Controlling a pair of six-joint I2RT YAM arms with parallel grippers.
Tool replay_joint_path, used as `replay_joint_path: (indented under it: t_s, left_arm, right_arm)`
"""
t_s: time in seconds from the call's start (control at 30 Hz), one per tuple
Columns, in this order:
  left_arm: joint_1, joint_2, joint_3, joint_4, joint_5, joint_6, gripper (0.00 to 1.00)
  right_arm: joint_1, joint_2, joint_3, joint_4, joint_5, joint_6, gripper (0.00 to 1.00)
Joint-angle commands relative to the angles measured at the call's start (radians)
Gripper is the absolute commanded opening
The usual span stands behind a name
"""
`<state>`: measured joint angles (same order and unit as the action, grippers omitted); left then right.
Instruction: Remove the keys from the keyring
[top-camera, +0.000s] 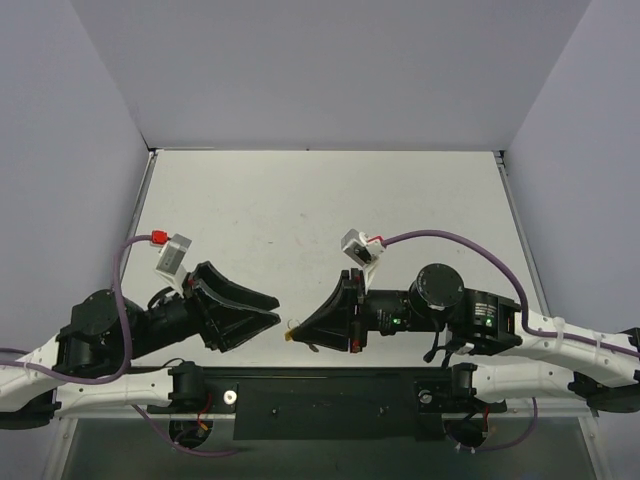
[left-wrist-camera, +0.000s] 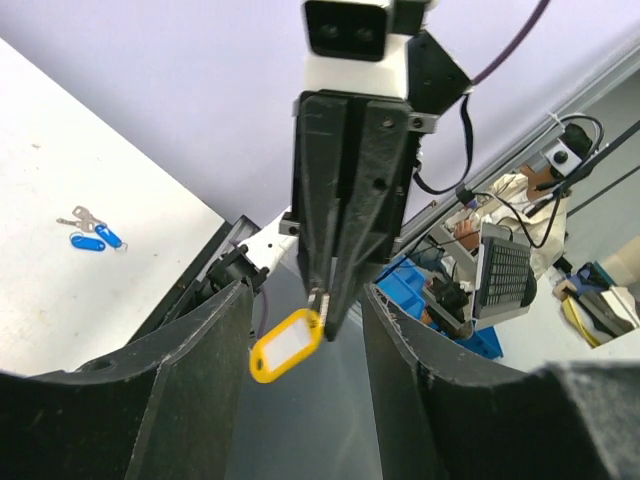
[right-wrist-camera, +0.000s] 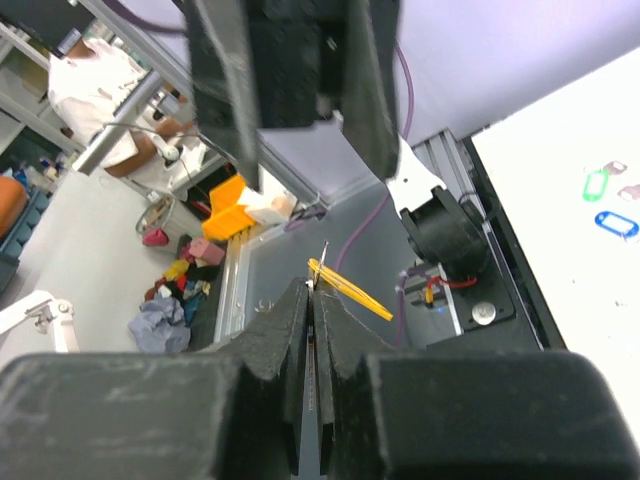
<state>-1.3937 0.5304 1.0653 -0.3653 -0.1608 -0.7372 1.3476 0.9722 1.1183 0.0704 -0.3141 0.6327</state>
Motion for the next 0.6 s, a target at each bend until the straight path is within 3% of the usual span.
replay_joint_path:
  t_s: [0.0, 0.27, 0.57]
  left_arm:
    - [-0.007, 0.002, -0.083, 0.241, -0.04, -0.031, 0.57]
    - [-0.007, 0.054, -0.099, 0.383, -0.032, -0.024, 0.56]
    - [-0.007, 0.08, -0.102, 0.397, -0.017, -0.028, 0.47]
  right_arm:
    - [0.013, -0.035, -0.003, 0.154, 0.058, 0.012, 0.0]
    - [0.019, -0.063, -0.026, 0.206, 0.099, 0.013, 0.0]
    - [0.021, -0.081, -0.032, 0.209, 0.11, 0.01, 0.0]
